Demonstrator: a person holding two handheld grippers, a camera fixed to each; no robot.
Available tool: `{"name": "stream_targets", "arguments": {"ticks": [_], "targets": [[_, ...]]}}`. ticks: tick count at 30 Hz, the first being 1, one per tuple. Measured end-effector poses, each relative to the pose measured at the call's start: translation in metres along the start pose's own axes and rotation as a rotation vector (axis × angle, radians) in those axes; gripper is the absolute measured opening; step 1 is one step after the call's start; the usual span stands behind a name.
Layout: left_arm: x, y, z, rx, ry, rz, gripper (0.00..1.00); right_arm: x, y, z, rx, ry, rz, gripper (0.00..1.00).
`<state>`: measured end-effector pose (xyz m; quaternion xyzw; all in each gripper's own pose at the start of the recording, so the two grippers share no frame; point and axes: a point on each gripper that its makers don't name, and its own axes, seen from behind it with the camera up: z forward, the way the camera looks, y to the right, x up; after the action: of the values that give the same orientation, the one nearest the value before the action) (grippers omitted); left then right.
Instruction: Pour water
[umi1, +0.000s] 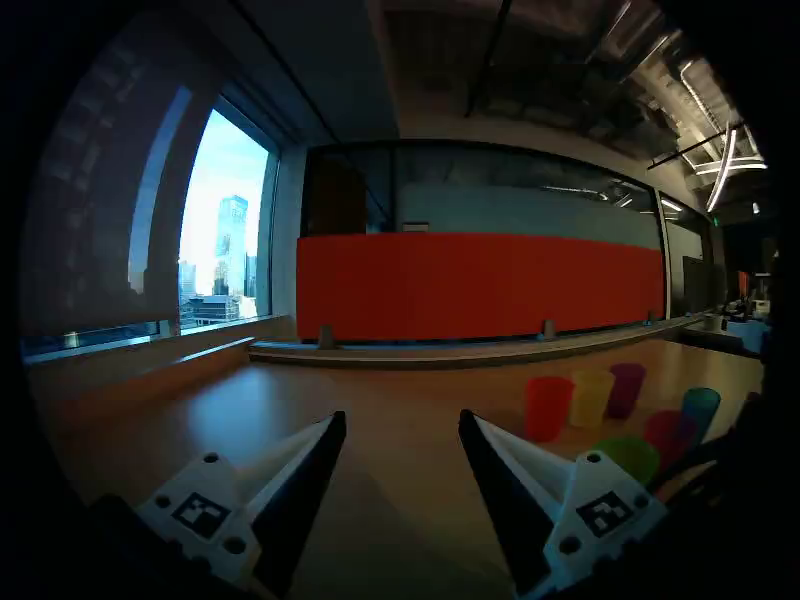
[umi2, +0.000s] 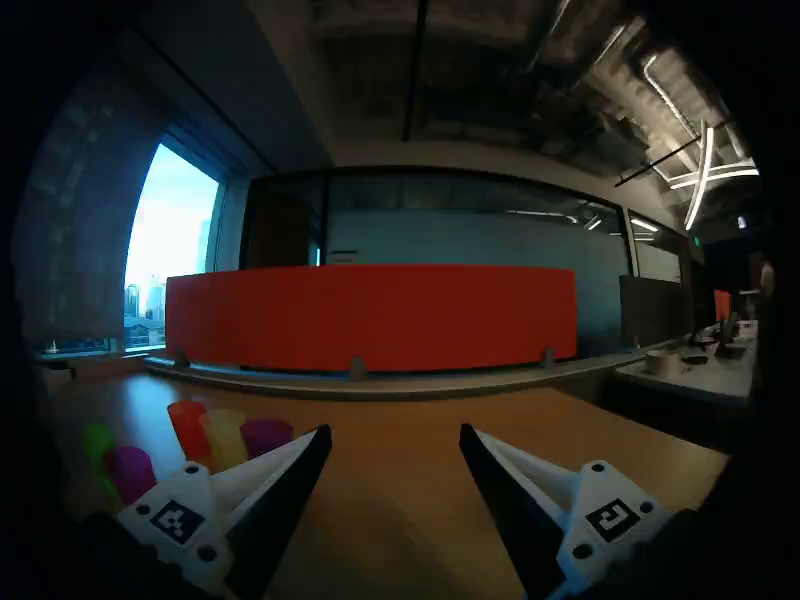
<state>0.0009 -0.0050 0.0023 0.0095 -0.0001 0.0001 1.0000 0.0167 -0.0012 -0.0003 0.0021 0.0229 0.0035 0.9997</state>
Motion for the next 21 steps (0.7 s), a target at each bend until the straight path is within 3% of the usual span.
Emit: {"name": "stream_targets", "arguments": {"ticks": [21], "targets": [[0.000, 0.000, 0.000, 0.000, 0.000, 0.000, 0.83, -0.014, 0.003, 0.001, -0.012, -0.025, -0.011, 1.00]]}}
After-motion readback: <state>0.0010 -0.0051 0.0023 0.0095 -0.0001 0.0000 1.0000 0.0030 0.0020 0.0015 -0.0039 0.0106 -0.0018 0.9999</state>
